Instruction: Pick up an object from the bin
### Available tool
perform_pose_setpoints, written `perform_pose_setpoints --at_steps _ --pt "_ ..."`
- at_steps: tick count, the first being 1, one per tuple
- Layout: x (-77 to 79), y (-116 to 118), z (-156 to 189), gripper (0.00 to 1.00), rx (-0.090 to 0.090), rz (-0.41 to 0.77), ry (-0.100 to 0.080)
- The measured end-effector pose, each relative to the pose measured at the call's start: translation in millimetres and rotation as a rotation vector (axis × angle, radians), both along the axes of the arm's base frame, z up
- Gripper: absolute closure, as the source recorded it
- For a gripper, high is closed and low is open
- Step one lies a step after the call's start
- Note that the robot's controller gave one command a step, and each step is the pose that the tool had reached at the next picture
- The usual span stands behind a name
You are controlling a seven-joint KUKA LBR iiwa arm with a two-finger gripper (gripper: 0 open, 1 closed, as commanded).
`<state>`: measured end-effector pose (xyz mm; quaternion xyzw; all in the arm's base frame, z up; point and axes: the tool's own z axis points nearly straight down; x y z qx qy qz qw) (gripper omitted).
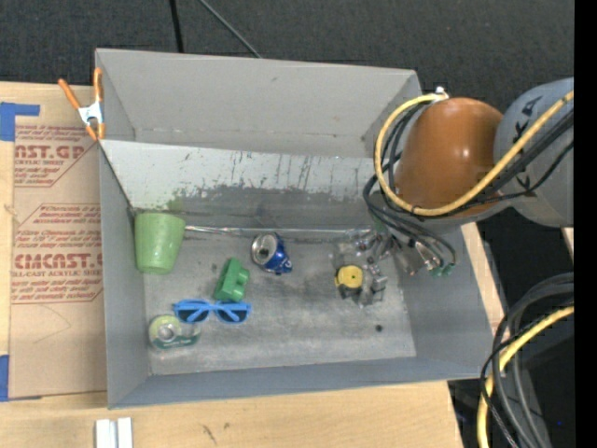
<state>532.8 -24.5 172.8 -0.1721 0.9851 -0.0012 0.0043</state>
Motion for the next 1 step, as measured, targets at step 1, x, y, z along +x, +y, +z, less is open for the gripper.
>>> perform_pose_setpoints --at_steps 1 --pt "-11.1 4.4 64.7 1.0 0.001 0.013 0.001"
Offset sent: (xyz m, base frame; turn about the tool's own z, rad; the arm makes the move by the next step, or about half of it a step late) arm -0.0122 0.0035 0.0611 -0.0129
